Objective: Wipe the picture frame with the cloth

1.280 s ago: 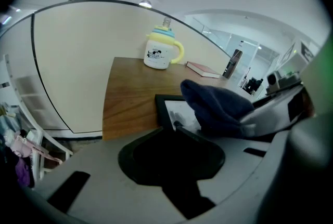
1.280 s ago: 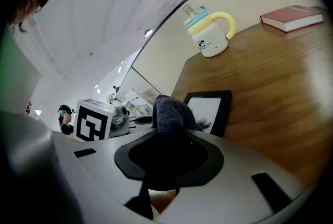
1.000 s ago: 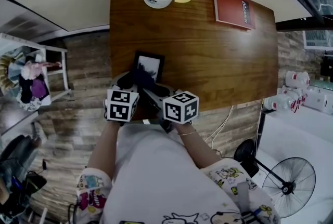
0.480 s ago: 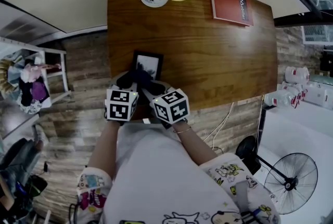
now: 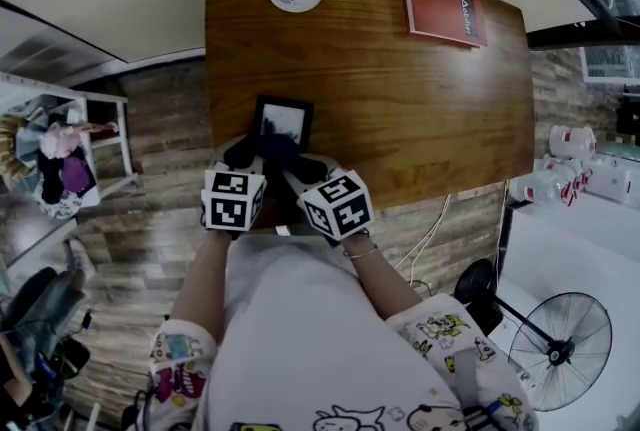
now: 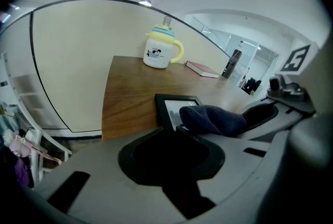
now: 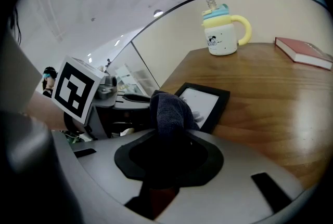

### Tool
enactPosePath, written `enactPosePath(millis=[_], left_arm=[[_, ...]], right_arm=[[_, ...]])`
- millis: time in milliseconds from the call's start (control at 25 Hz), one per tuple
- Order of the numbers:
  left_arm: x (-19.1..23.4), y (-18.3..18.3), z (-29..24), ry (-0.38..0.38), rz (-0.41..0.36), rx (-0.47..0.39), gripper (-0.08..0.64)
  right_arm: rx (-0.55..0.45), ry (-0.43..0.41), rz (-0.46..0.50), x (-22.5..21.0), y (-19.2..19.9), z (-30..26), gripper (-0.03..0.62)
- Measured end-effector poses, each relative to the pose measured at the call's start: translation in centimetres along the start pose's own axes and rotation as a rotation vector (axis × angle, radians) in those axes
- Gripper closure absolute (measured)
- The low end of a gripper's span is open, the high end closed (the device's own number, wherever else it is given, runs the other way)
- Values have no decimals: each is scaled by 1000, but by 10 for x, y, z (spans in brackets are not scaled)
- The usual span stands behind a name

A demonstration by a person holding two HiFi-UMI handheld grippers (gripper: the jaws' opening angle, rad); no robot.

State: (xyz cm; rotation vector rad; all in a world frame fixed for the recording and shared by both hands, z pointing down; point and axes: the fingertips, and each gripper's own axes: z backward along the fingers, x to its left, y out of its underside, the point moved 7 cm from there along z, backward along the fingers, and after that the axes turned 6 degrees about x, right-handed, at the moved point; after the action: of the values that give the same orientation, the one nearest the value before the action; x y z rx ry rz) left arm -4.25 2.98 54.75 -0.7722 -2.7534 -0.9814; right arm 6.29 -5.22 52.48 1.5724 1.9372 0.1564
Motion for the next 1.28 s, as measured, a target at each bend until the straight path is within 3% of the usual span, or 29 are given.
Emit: enactPosePath(millis=[440, 1280], left_arm=[[-1, -1, 2, 4, 3, 1, 489], [-1, 0, 1, -1, 6, -1, 489]], right_arm=[[-7, 18, 13, -6, 6, 16, 509], [-6, 123, -84, -47, 36, 53, 509]])
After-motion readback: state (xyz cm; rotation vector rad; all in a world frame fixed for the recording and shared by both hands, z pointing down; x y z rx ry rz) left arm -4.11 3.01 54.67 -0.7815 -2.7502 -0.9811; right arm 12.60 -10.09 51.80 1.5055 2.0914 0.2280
